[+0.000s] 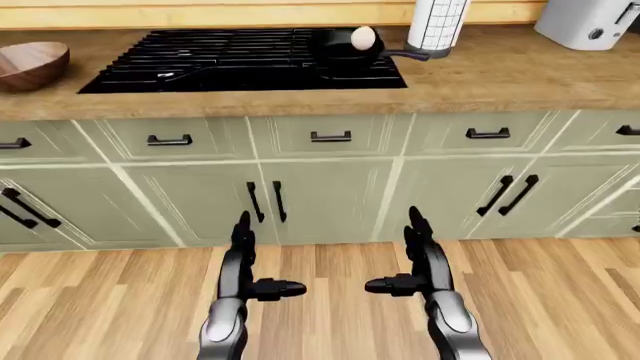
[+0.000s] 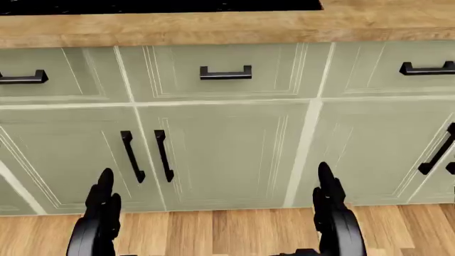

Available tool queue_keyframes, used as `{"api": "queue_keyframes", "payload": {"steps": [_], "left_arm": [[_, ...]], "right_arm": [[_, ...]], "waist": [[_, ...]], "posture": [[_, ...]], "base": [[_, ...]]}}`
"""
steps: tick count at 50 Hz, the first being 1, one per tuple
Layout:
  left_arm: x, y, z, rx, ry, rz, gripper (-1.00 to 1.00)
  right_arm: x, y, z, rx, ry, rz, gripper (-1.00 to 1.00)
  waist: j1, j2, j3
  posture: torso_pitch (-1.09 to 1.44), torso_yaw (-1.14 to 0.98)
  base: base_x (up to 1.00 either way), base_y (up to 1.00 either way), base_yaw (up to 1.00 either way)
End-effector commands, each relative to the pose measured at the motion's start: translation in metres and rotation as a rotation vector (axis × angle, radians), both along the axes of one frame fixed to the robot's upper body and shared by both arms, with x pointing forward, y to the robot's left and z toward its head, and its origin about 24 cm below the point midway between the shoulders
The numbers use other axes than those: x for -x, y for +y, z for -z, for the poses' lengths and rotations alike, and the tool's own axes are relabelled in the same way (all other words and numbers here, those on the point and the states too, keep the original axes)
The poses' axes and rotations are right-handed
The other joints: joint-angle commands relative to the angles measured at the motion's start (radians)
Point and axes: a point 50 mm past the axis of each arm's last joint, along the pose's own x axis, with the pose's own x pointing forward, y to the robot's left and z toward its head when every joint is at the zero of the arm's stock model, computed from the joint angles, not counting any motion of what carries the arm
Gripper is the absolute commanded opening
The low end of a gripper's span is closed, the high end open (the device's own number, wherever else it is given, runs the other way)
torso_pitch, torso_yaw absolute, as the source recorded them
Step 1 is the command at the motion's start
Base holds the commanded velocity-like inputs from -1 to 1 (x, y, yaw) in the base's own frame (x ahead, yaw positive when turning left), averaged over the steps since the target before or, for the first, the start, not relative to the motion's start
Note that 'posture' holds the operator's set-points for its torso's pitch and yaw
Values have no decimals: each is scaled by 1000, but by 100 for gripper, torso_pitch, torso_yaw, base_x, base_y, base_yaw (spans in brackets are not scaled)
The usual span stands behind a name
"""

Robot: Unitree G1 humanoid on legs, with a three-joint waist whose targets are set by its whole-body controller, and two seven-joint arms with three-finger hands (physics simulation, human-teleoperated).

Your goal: Pick the egg from the pan and place it in the bowl.

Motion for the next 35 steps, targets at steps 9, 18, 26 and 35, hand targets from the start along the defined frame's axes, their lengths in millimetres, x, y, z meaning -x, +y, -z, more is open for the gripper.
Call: {"api": "queue_keyframes", "payload": {"steps": [9,18,26,35], "left_arm": [[-8,-6,-28,12,-159,18,100],[-43,-4,-62,74,-135,27,100],[-99,9,-114,87,-106,10,100],[-158,19,-201,12,-166,-23,100]], "right_arm": [[-4,2,-29,18,-171,-9,100],[-38,-18,-65,49,-182,66,100],[-82,-38,-126,15,-199,104,100],[-131,-49,-195,90,-213,38,100]], "waist": [[7,-9,-74],[8,-6,-87],[11,-7,-104],[9,-14,-95]], "posture": [[0,0],[0,0],[0,0],[0,0]], "base": [[0,0,0],[0,0,0],[0,0,0],[0,0,0]]}}
